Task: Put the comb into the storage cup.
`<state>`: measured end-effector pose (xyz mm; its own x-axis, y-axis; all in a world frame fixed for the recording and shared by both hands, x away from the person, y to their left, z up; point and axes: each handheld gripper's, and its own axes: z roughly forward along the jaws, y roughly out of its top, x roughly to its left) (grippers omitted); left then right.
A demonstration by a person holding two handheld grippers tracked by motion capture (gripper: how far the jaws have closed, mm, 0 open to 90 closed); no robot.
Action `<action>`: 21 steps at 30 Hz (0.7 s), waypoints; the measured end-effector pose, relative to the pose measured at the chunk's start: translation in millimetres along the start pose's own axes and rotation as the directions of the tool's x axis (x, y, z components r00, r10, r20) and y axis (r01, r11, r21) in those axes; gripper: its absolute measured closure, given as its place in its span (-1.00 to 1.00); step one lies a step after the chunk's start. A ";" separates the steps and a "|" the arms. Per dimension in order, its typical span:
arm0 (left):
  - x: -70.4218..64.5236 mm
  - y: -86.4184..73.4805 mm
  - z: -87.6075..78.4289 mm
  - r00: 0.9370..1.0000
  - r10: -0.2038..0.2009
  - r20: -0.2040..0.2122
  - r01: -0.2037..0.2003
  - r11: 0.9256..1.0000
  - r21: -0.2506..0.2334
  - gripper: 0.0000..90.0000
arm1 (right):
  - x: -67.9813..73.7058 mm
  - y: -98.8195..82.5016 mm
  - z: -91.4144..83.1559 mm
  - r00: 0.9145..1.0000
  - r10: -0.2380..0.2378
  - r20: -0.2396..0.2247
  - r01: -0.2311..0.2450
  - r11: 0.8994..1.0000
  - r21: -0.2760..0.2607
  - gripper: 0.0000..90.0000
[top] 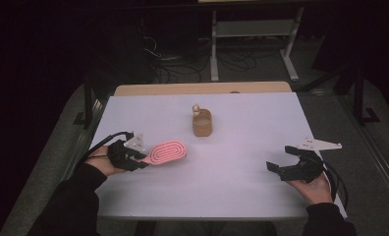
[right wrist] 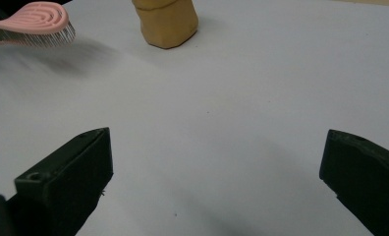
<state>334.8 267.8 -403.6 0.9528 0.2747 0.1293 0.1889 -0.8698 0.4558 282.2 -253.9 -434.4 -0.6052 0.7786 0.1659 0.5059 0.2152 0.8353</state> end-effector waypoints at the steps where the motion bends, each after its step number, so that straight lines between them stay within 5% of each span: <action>1: 0.2 1.3 -1.2 1.000 0.003 -0.005 -0.003 1.000 -0.003 0.56 | 0.0 0.0 -0.1 1.000 0.000 -0.001 0.000 1.000 -0.001 -1.00; 21: 5.3 33.2 -22.4 0.997 0.048 -0.053 -0.050 0.998 -0.041 0.56 | 0.2 0.8 -1.5 1.000 0.008 -0.001 -0.008 1.000 -0.007 -1.00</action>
<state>340.8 249.5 -368.0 0.9468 0.2542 0.1972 0.1314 -0.8650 0.4843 281.6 -254.5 -432.9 -0.6015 0.7800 0.1727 0.5062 0.2049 0.8377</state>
